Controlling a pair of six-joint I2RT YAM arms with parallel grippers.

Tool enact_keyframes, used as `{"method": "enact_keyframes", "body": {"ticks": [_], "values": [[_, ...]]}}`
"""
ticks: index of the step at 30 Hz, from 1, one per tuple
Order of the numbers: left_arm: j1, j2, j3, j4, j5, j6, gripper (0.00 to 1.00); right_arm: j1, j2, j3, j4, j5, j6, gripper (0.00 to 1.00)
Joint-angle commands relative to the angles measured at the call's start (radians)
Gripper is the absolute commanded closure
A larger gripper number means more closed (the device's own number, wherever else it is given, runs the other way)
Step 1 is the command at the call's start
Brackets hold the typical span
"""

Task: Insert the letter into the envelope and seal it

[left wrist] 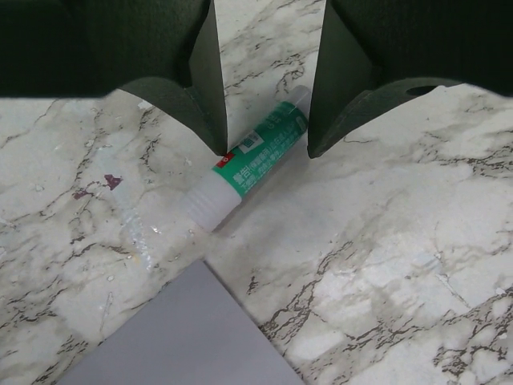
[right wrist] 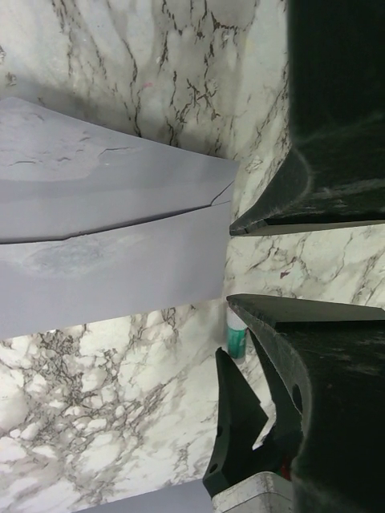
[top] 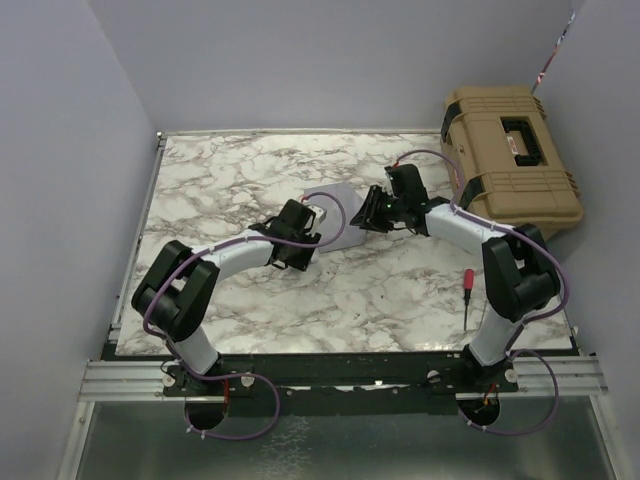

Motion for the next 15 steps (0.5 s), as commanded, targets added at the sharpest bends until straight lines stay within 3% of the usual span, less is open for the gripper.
{"method": "enact_keyframes", "body": {"ticks": [1, 6, 10, 15], "values": [[-0.011, 0.008, -0.025, 0.034, -0.086, 0.009, 0.57, 0.003, -0.046, -0.018, -0.05, 0.027, -0.007, 0.61], [-0.02, 0.021, -0.019, 0.036, -0.064, 0.012, 0.76, 0.003, -0.069, -0.014, -0.092, 0.023, -0.011, 0.58], [-0.031, 0.01, -0.017, 0.038, -0.041, 0.02, 0.99, 0.003, -0.087, -0.001, -0.127, -0.043, -0.062, 0.49], [-0.044, -0.024, -0.018, 0.048, 0.013, 0.024, 1.0, 0.003, -0.077, 0.024, -0.164, -0.222, -0.181, 0.42]]}}
